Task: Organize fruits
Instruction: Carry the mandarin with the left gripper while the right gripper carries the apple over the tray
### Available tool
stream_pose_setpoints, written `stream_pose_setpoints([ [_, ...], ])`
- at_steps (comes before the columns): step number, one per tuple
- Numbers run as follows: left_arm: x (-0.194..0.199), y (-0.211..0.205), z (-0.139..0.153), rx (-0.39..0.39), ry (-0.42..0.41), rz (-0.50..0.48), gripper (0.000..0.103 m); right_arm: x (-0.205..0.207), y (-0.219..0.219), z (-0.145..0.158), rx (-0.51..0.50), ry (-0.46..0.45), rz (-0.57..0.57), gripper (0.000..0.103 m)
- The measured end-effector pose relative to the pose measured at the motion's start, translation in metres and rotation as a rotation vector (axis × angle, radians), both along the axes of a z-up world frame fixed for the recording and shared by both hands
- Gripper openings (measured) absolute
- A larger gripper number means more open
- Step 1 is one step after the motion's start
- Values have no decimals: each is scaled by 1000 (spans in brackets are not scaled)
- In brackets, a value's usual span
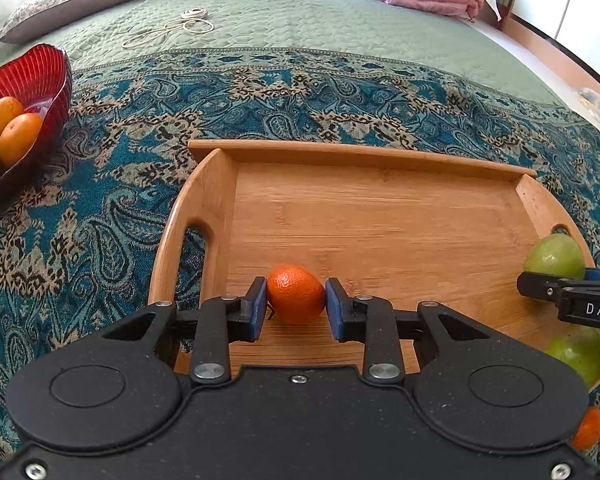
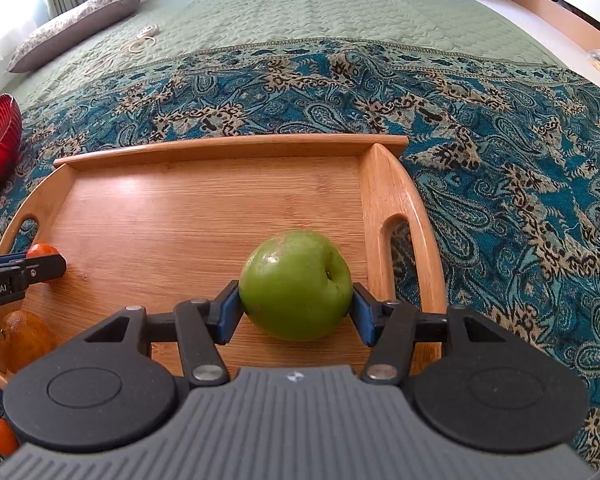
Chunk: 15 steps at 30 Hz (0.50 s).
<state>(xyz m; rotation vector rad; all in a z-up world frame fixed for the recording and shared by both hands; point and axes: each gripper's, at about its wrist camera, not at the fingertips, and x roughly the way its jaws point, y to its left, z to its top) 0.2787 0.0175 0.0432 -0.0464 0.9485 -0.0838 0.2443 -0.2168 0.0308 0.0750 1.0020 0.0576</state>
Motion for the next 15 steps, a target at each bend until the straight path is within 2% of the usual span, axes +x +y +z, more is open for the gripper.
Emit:
stream_pose_setpoints([
  [10, 0, 1, -1, -2, -2, -2, 30, 0, 0, 0, 2, 3, 3, 60],
  [15, 0, 0, 0, 8, -3, -5, 31, -2, 2, -1, -17, -12, 20, 64],
])
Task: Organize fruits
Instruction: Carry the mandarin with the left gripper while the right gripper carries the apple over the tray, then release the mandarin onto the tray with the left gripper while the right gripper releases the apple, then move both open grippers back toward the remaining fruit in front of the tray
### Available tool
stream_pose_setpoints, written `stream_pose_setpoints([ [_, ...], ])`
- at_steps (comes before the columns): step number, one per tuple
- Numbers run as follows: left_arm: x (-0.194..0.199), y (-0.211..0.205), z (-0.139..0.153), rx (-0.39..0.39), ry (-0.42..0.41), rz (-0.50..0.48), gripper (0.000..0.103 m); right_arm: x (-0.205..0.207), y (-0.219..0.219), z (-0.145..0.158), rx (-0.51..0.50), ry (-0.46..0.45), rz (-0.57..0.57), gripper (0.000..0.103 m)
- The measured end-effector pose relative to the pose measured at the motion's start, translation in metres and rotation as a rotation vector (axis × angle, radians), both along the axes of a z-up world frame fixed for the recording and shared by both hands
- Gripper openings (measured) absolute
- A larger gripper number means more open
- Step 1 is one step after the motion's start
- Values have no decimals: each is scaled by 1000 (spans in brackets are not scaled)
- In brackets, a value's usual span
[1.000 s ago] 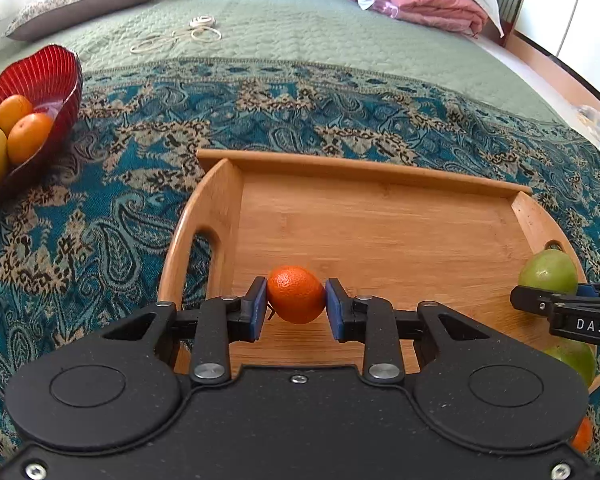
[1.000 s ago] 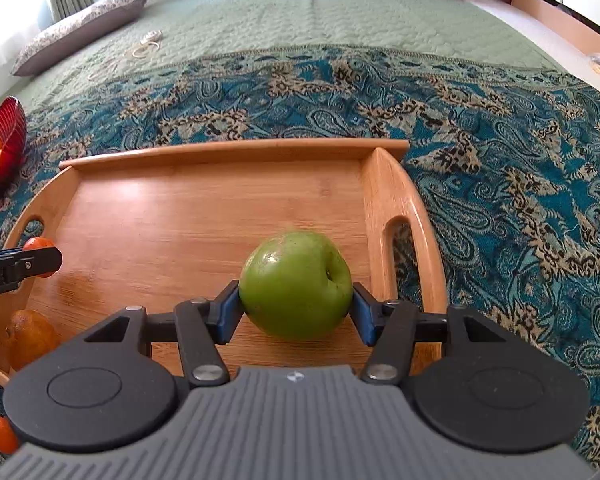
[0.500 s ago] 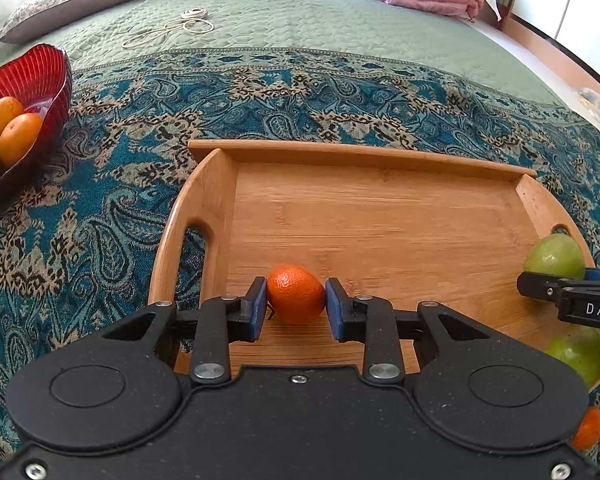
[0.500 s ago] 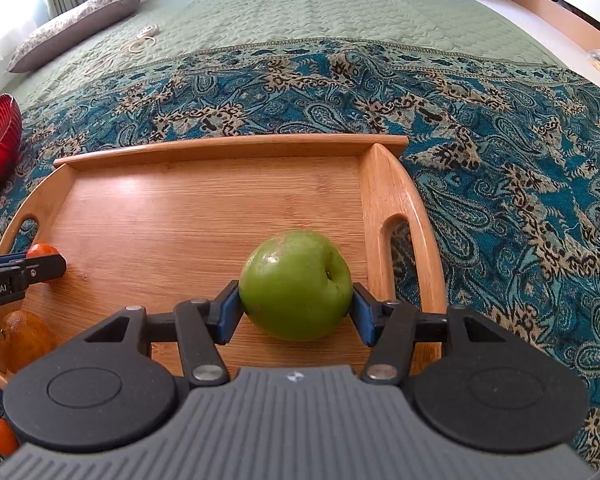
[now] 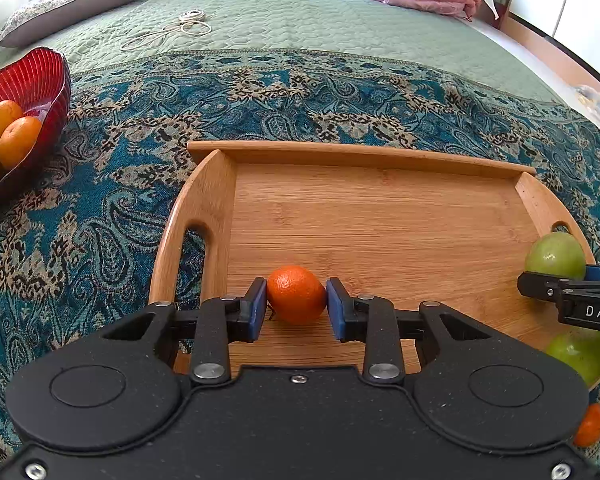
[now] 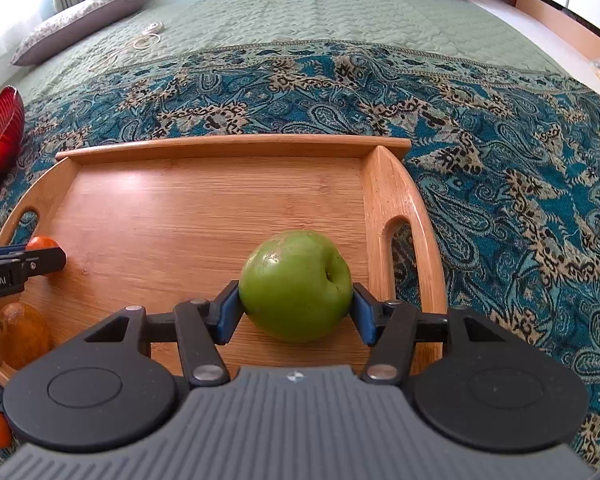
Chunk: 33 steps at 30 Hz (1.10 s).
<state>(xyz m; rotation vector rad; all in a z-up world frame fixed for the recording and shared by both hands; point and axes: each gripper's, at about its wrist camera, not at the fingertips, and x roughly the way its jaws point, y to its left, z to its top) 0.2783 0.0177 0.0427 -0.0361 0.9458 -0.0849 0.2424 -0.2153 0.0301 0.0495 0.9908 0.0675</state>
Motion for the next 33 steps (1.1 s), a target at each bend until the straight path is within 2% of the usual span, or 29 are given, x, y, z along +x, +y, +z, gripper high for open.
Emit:
stream_pose_setpoints([
  [2, -1, -1, 0, 16, -5, -1, 34, -2, -1, 0, 4, -6, 1, 65],
  [3, -2, 0, 1, 21, -10, -3, 39, -3, -1, -1, 6, -8, 3, 69],
  [4, -4, 0, 1, 24, -15, -3, 40, -4, -2, -1, 8, -10, 4, 72],
  [7, -8, 3, 2, 25, -28, -1, 41, -9, -5, -1, 28, -25, 13, 73],
  [13, -25, 6, 9, 37, -68, -9, 45, -23, -8, 7, 58, -74, 29, 82],
  [16, -37, 7, 15, 37, -105, -12, 56, -33, -7, 13, 54, -104, 45, 87],
  [20, -57, 11, 25, 23, -149, -15, 61, -51, -8, 21, 55, -155, 57, 90],
  [24, -79, 15, 34, 3, -201, -11, 71, -69, -11, 26, 60, -201, 56, 91],
  [28, -104, 19, 40, 4, -256, -1, 73, -91, -14, 31, 56, -277, 47, 93],
  [33, -138, 21, 43, 11, -325, -13, 82, -122, -19, 35, 82, -366, 50, 98],
])
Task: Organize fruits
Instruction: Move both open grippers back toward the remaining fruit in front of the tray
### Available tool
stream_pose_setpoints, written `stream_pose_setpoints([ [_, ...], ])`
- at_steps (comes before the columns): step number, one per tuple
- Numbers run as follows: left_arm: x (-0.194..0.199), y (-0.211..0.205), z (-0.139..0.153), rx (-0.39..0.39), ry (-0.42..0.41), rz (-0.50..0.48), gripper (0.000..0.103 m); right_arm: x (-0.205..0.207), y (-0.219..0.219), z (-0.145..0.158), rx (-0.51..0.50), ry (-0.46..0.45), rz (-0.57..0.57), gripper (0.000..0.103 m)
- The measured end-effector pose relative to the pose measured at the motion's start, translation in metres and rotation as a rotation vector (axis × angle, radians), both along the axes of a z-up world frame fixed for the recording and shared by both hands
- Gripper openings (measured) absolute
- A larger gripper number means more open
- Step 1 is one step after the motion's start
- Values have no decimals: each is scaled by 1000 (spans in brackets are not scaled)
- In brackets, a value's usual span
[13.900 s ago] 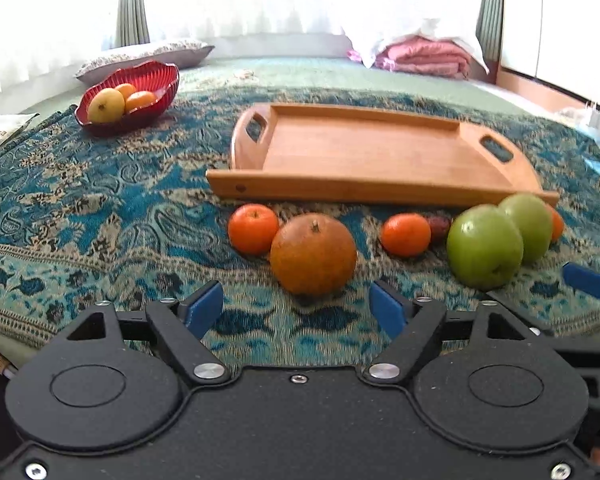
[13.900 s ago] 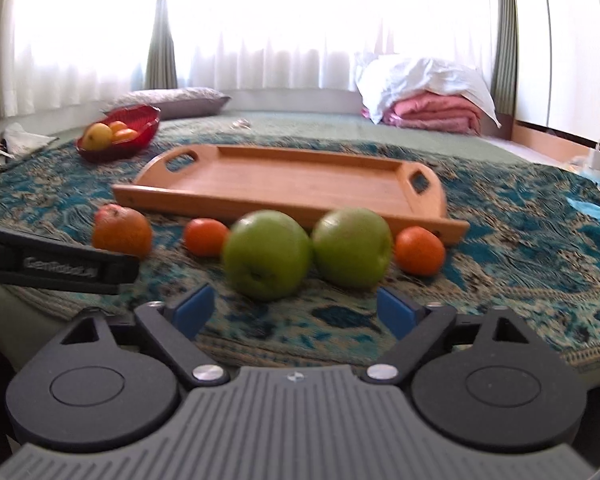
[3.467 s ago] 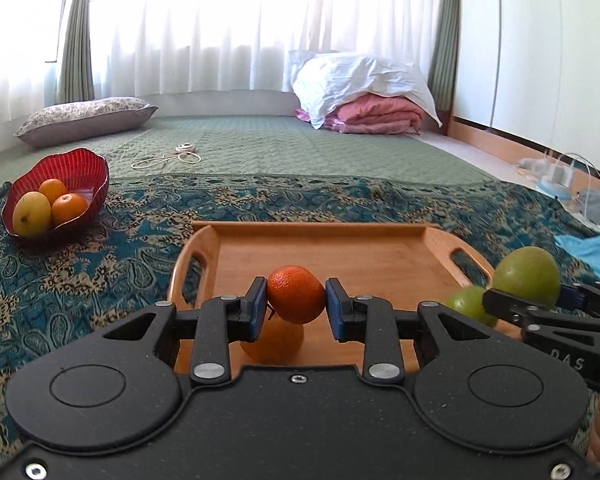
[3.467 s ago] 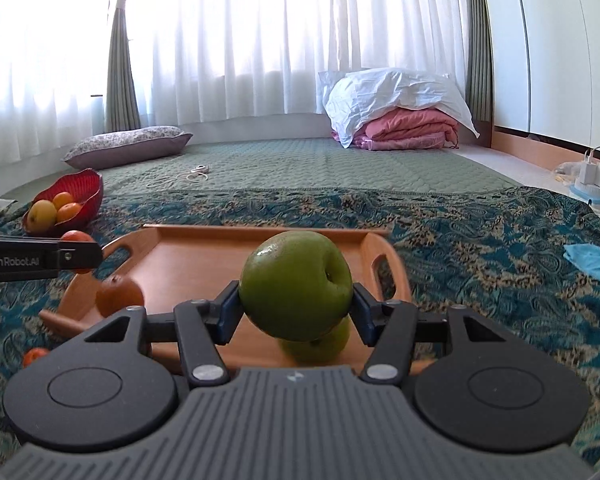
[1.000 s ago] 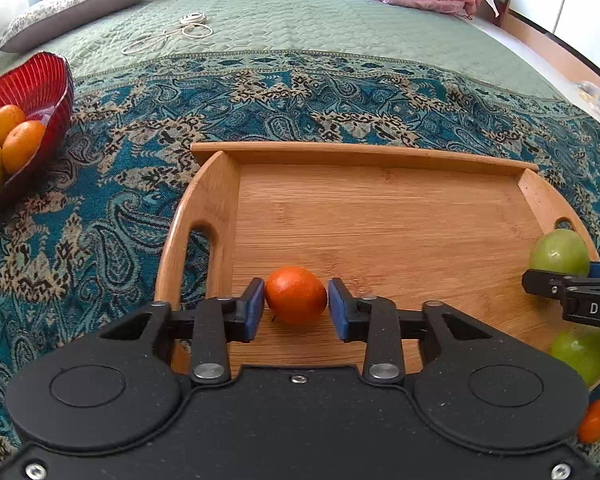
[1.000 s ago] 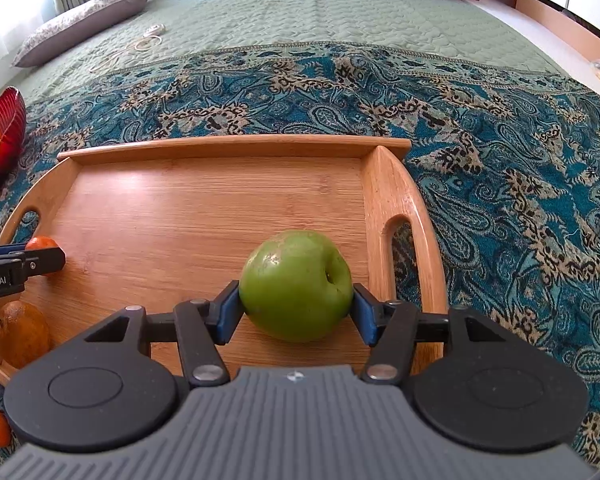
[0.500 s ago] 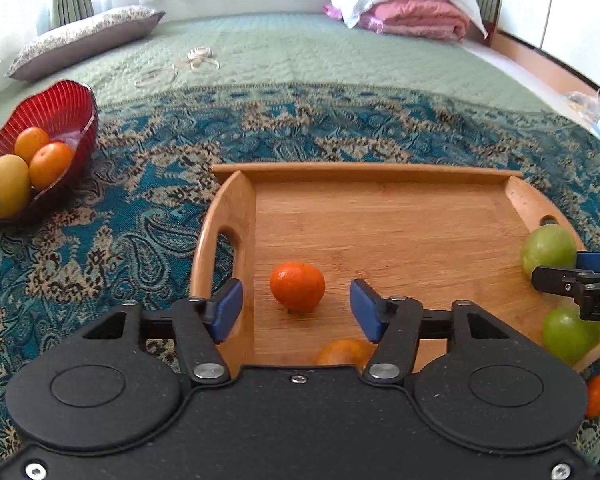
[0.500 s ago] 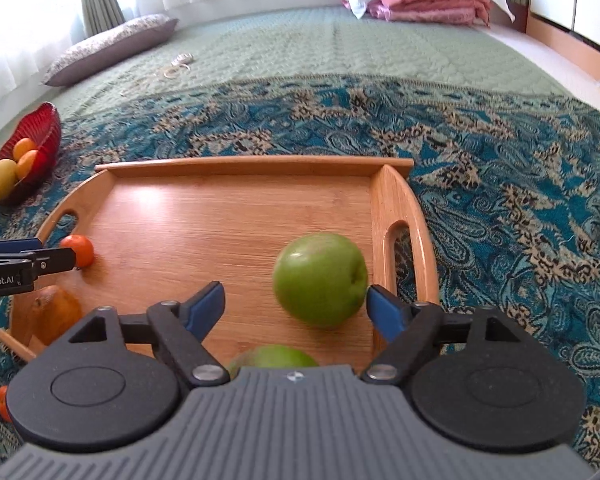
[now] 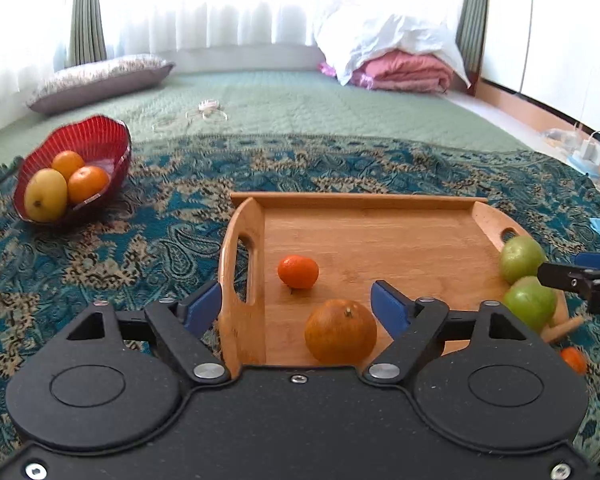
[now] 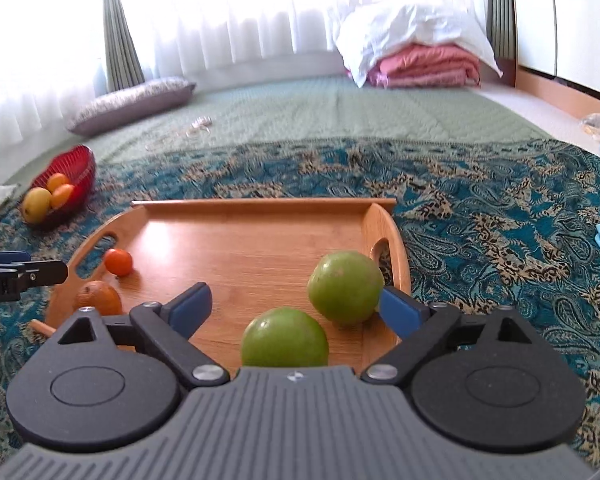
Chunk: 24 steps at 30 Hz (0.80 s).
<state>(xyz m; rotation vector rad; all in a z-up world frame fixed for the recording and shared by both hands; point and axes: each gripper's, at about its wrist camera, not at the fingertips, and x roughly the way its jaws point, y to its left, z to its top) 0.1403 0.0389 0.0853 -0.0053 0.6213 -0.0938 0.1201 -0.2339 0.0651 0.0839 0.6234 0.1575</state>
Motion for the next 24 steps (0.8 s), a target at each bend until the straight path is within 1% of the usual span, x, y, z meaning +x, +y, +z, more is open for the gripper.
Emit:
stream_pose_setpoints([
  [3, -20, -1, -1, 14, -43, -4, 83, -16, 0, 0, -17, -43, -2, 100],
  [5, -31, -1, -4, 12, -53, -9, 85, -27, 1, 0, -34, -79, -1, 103],
  [8, -44, 0, -11, -4, -40, -11, 89, -42, 2, -2, -57, -123, 3, 103],
  [11, -55, 2, -19, -32, -21, -13, 89, -57, 4, -8, -81, -166, 6, 103],
  [17, -76, 4, -36, -62, -33, -4, 94, -77, 10, -22, -140, -199, -4, 103],
  [20, -79, 5, -43, -69, -34, -10, 95, -83, 11, -29, -135, -205, -18, 103],
  [24, -83, 3, -51, -54, -50, -2, 95, -88, 10, -37, -132, -210, -50, 103],
])
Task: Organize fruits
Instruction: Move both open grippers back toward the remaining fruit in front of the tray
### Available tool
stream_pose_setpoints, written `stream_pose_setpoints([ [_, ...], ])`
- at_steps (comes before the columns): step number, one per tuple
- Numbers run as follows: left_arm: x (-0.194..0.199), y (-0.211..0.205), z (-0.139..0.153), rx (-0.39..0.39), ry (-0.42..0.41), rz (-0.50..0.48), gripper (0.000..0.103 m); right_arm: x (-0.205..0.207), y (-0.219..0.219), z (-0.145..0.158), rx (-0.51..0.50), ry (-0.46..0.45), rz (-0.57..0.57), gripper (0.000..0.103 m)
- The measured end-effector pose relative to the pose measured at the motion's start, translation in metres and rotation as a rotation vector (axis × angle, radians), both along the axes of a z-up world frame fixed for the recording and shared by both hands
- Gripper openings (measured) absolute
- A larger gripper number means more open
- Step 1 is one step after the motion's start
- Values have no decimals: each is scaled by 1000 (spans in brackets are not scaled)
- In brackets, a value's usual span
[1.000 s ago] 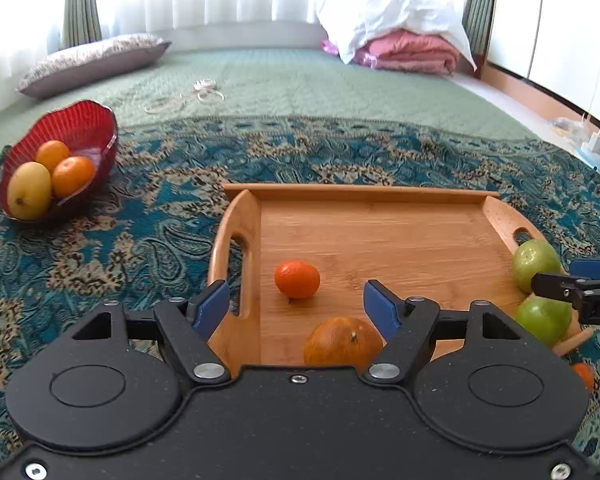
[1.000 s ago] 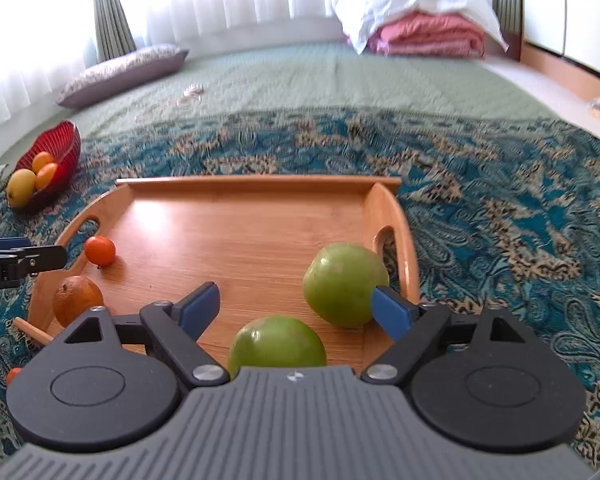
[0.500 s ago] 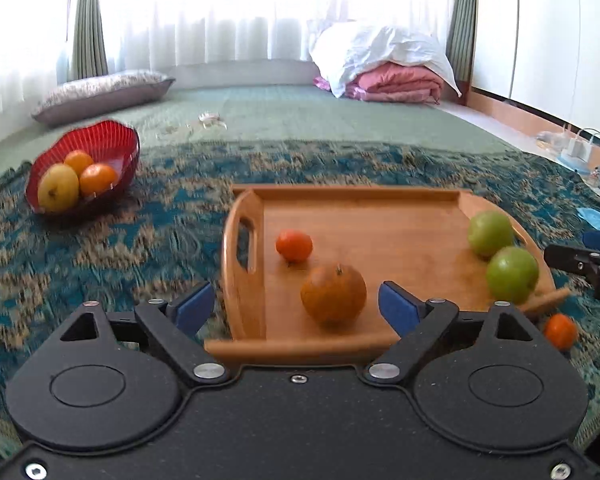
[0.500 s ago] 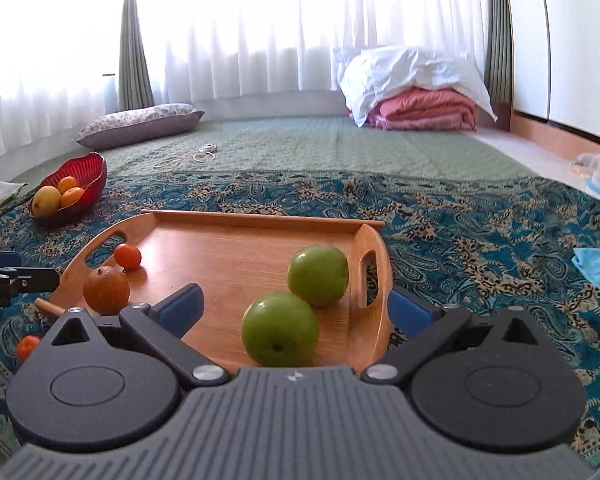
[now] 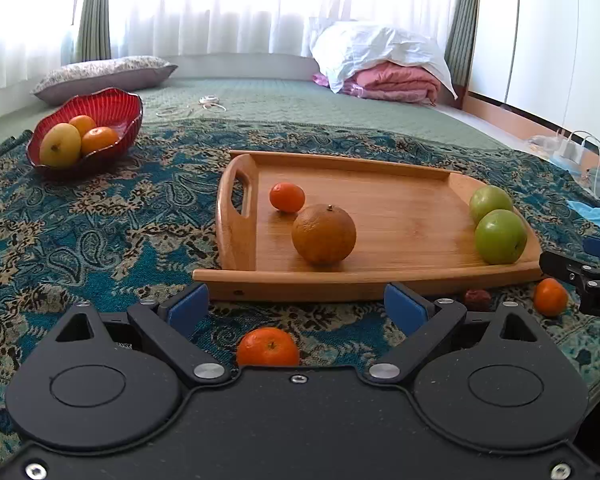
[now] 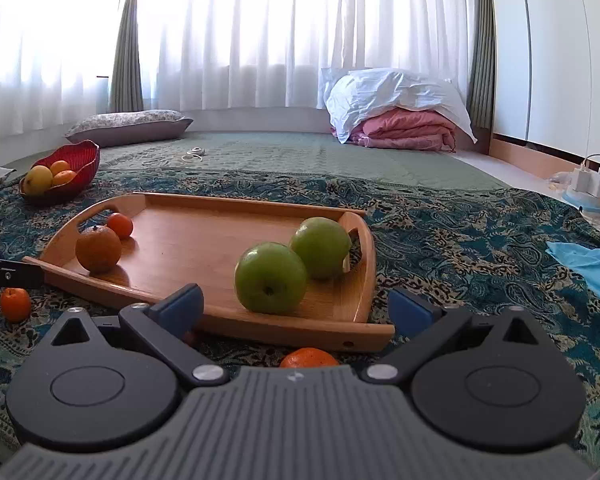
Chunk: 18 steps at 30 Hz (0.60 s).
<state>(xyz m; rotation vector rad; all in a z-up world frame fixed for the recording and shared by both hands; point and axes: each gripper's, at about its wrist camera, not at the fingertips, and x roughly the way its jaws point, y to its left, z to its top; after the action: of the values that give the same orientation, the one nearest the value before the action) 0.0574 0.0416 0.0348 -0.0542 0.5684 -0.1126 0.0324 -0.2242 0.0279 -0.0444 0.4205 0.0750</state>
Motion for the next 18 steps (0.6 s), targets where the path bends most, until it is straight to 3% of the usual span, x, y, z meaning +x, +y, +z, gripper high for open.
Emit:
stream_pose_setpoints([
  [18, -11, -4, -38, 77, -11, 34, 96, 6, 6, -42, -21, 55, -51, 103],
])
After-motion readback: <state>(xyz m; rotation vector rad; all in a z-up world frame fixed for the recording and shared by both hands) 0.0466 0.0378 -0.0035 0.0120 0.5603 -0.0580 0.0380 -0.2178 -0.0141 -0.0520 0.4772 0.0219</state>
